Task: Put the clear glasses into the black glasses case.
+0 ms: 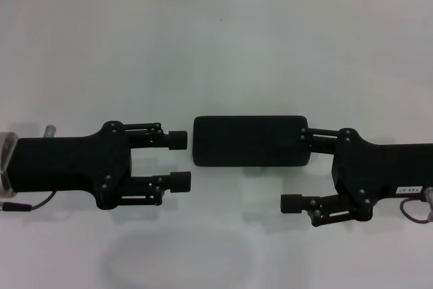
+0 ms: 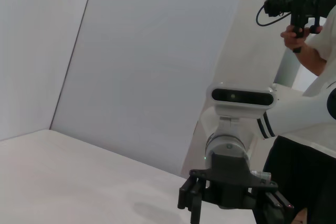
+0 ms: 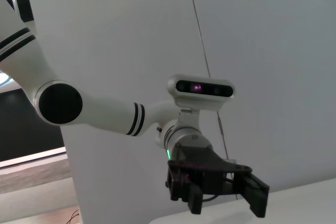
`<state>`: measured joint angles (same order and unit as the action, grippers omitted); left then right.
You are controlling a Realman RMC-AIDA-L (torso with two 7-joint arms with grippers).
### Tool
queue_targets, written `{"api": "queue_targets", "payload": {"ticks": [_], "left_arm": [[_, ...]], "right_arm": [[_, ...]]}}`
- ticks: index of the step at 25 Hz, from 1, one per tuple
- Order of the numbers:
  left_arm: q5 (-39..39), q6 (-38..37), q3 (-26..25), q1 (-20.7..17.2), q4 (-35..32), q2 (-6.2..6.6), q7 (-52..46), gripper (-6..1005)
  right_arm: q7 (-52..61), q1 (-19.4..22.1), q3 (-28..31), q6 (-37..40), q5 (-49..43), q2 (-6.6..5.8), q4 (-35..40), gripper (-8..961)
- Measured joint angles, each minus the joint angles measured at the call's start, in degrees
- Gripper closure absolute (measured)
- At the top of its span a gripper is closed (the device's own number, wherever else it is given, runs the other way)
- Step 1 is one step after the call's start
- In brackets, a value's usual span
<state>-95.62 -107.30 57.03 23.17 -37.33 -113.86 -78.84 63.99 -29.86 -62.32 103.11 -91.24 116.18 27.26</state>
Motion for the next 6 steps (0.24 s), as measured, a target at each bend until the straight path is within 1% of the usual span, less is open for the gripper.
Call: {"api": "queue_targets", "payload": {"ticks": [3, 6], "left_arm": [[0.0, 0.0, 0.2, -0.3, 0.0, -0.02, 0.0, 308], [-0.8, 0.0, 0.4, -0.4, 0.0, -0.32, 0.0, 308]], "right_arm": [[0.0, 0.0, 0.1, 0.0, 0.1, 0.0, 0.1, 127], [0.0, 0.0, 0.1, 0.0, 0.1, 0.0, 0.2, 127]]}}
